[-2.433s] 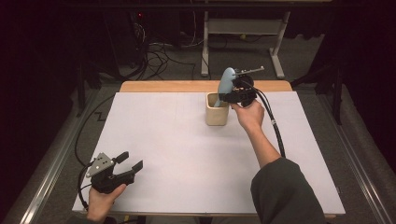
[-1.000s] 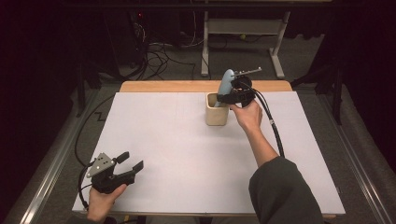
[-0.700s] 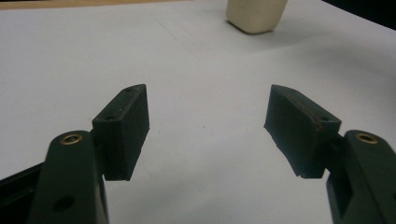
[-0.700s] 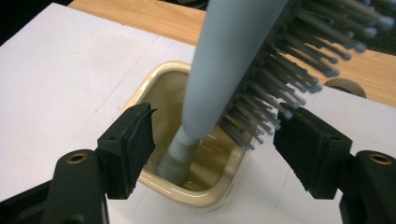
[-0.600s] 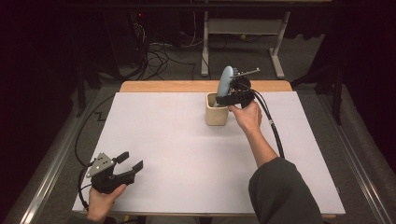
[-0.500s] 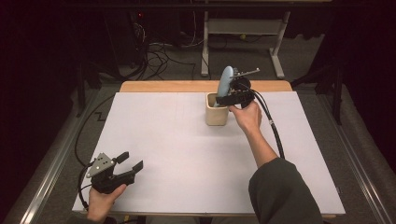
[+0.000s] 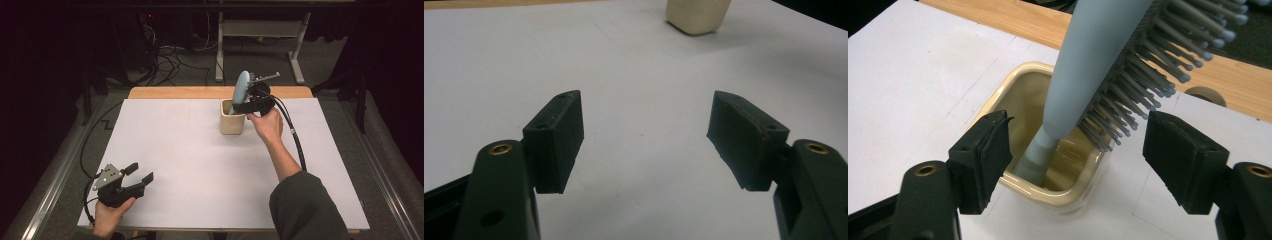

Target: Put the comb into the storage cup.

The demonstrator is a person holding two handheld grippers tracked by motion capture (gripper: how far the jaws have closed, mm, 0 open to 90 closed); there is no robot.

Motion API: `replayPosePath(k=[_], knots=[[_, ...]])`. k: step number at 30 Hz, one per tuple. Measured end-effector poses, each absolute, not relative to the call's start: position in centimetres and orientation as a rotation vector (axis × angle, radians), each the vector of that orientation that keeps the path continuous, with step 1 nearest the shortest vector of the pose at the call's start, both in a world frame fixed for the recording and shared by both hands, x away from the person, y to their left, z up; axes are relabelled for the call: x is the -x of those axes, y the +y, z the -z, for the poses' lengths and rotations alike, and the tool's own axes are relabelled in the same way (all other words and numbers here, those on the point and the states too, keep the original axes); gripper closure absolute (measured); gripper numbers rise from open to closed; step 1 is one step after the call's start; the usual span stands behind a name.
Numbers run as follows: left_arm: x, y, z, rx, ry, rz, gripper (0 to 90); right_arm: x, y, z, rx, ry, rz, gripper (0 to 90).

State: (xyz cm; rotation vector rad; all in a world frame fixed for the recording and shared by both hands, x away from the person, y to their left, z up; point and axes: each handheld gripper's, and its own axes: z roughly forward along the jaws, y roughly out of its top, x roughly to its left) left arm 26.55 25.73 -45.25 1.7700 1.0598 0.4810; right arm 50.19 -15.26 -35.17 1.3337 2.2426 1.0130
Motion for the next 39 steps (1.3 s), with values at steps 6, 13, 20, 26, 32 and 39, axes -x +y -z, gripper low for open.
replayPosePath(k=[6, 13, 20, 26, 32, 39], knots=[[-26.5, 25.8, 45.2, -1.766, 1.06, -0.485, 31.6, -49.9, -15.7, 34.5, -1.327, 2.234, -1.018, 27.7], [-26.6, 25.7, 45.2, -1.768, 1.058, -0.483, 31.6, -49.5, -16.1, 34.1, -1.311, 2.224, -0.991, 28.0], [-26.6, 25.8, 45.2, -1.77, 1.056, -0.481, 31.6, -49.3, -16.4, 33.7, -1.308, 2.217, -0.999, 28.1], [-26.6, 25.8, 45.2, -1.769, 1.056, -0.481, 31.6, -49.0, -16.7, 33.4, -1.294, 2.223, -0.989, 28.1], [-26.6, 25.7, 45.2, -1.771, 1.056, -0.482, 31.6, -48.8, -16.8, 33.1, -1.283, 2.223, -0.992, 28.1], [-26.6, 25.7, 45.2, -1.769, 1.056, -0.482, 31.6, -48.5, -17.2, 33.2, -1.284, 2.217, -1.004, 28.8]])
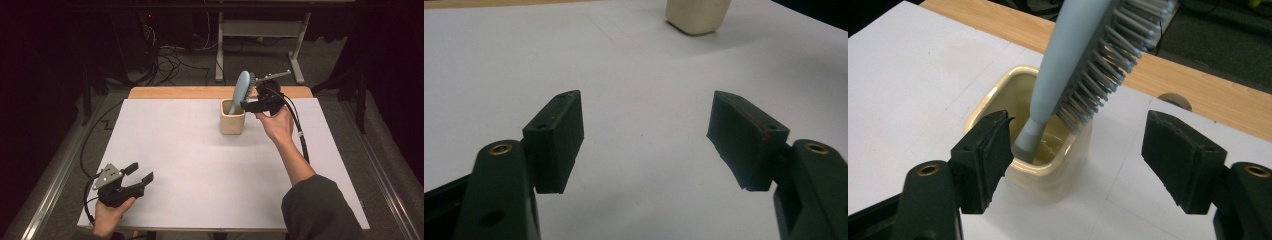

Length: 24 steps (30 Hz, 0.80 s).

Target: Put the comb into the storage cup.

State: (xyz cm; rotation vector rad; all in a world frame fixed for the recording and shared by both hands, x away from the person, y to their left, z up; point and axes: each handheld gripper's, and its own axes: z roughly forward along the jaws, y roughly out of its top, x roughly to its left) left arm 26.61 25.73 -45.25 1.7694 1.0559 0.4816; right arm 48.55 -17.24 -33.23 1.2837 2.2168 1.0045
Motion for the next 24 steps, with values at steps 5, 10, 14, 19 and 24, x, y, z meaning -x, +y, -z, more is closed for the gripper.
replayPosePath(k=[5, 10, 14, 19, 24], knots=[[-26.6, 25.7, 45.3, -1.77, 1.058, -0.482, 31.6, -48.4, -17.8, 33.5, -1.297, 2.212, -1.002, 28.7], [-26.6, 25.7, 45.3, -1.77, 1.058, -0.483, 31.6, -48.1, -18.2, 33.5, -1.288, 2.21, -1.01, 28.8], [-26.6, 25.7, 45.2, -1.768, 1.059, -0.485, 31.6, -47.8, -18.4, 33.5, -1.285, 2.211, -1.018, 28.7], [-26.6, 25.7, 45.2, -1.766, 1.061, -0.487, 31.6, -47.6, -18.7, 33.6, -1.287, 2.209, -1.035, 28.8], [-26.6, 25.8, 45.2, -1.761, 1.064, -0.487, 31.6, -47.4, -19.0, 33.5, -1.288, 2.202, -1.048, 28.8]])
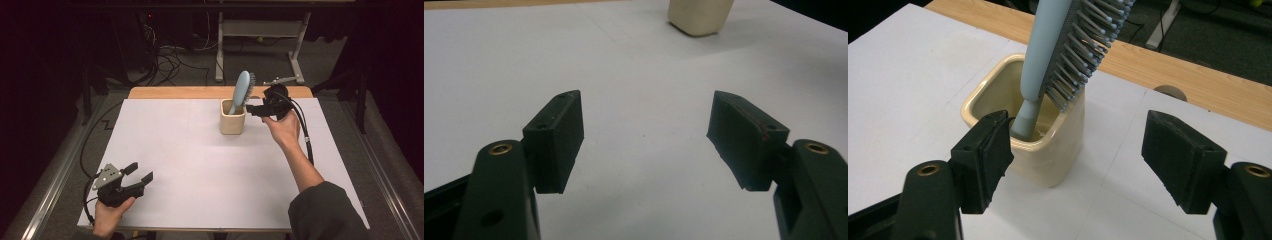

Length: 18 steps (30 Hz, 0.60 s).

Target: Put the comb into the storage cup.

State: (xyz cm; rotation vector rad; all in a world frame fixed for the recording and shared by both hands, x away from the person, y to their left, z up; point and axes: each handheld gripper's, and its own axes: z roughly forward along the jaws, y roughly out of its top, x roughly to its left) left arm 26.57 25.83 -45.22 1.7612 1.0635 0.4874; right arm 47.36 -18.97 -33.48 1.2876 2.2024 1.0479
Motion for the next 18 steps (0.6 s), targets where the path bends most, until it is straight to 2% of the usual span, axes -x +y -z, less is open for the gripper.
replayPosePath(k=[18], knots=[[-26.6, 25.8, 45.2, -1.765, 1.063, -0.487, 31.6, -46.5, -20.1, 33.3, -1.277, 2.194, -1.066, 28.7]])
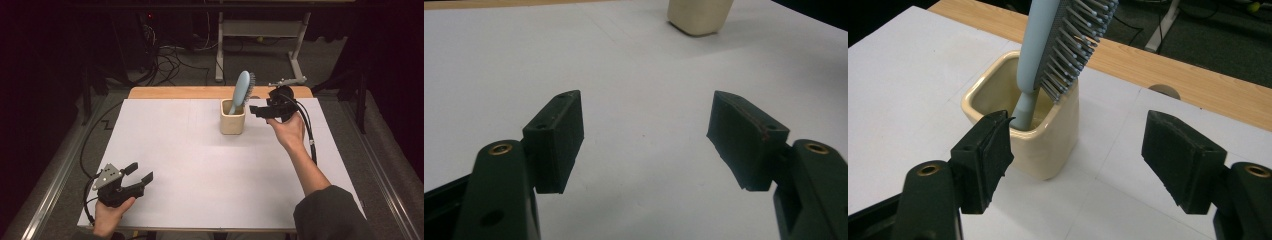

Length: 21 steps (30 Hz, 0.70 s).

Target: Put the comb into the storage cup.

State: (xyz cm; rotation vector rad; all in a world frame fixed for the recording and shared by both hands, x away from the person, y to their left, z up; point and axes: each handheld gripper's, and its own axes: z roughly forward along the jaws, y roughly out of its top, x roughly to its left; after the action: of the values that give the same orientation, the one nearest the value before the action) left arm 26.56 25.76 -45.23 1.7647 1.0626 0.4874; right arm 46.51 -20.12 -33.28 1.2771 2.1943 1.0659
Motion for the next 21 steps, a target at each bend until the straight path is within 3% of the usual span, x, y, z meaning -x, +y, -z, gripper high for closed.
replayPosePath(k=[21], knots=[[-26.5, 25.7, 45.2, -1.764, 1.064, -0.489, 31.6, -45.4, -21.4, 32.8, -1.26, 2.18, -1.095, 28.7]])
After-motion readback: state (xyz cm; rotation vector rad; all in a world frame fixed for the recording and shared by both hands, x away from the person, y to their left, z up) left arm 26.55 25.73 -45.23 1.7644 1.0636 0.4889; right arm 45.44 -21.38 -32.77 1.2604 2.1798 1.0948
